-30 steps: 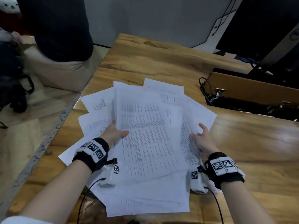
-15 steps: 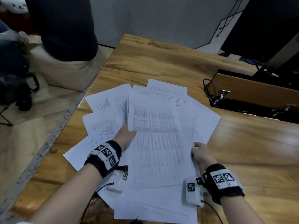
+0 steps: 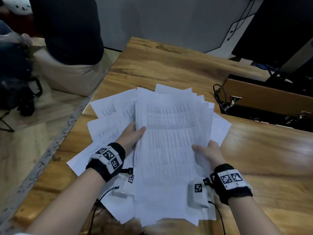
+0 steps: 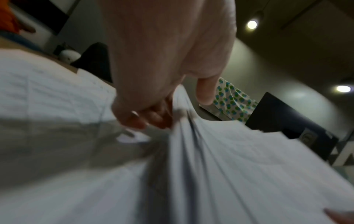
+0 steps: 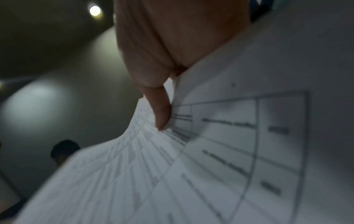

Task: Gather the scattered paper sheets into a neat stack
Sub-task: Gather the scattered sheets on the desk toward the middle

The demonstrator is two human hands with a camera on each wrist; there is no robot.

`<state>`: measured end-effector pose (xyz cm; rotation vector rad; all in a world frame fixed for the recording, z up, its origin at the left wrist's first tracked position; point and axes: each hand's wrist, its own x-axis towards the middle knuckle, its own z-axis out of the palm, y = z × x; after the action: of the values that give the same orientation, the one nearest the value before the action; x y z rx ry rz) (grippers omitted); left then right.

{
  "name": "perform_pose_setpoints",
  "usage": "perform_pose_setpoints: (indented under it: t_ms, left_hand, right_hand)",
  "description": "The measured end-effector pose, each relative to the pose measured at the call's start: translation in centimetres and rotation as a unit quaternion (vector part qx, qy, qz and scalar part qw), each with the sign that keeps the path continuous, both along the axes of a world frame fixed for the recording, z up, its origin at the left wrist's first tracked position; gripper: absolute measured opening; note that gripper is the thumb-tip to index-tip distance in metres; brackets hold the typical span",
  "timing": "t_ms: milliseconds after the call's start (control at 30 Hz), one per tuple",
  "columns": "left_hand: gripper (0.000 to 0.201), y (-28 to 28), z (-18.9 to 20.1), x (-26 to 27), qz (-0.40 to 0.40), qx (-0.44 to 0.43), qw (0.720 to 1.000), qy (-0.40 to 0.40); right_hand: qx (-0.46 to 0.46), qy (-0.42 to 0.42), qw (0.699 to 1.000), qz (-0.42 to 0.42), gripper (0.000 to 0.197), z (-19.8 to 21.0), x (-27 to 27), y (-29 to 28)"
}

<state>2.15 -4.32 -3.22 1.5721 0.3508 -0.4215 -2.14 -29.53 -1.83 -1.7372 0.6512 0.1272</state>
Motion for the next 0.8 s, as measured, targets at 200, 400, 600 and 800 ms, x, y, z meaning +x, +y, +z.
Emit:
perform_pose_setpoints:
  t_ms: [200, 400, 600, 800]
  left_hand:
    - [0.061, 5.3, -1.4, 0.5, -0.007, 0.42, 0.907, 0.022]
    - [0.055, 4.5, -0.7, 1.0, -0.062, 0.334, 0.94, 0.023]
    - [0.045, 2.6, -0.5, 0.6, -0.1, 0.291, 0.951, 0.018]
    - [0.037, 1.9, -3.3, 0.0, -0.009, 0.122, 0.992, 0.035]
  right_hand:
    - [-0.05, 0.001, 0.997, -0.061, 0.031, -2.7, 2.5, -2.9]
    - [-0.047, 0.01, 0.999, -0.012, 0.028, -1.0, 2.8, 0.8]
    - [-0.012, 0.018, 0.999, 0.027, 0.028, -1.2, 2.8, 1.6]
    - [0.062, 0.0, 0.997, 0.035, 0.039, -1.8, 0.3, 2.5]
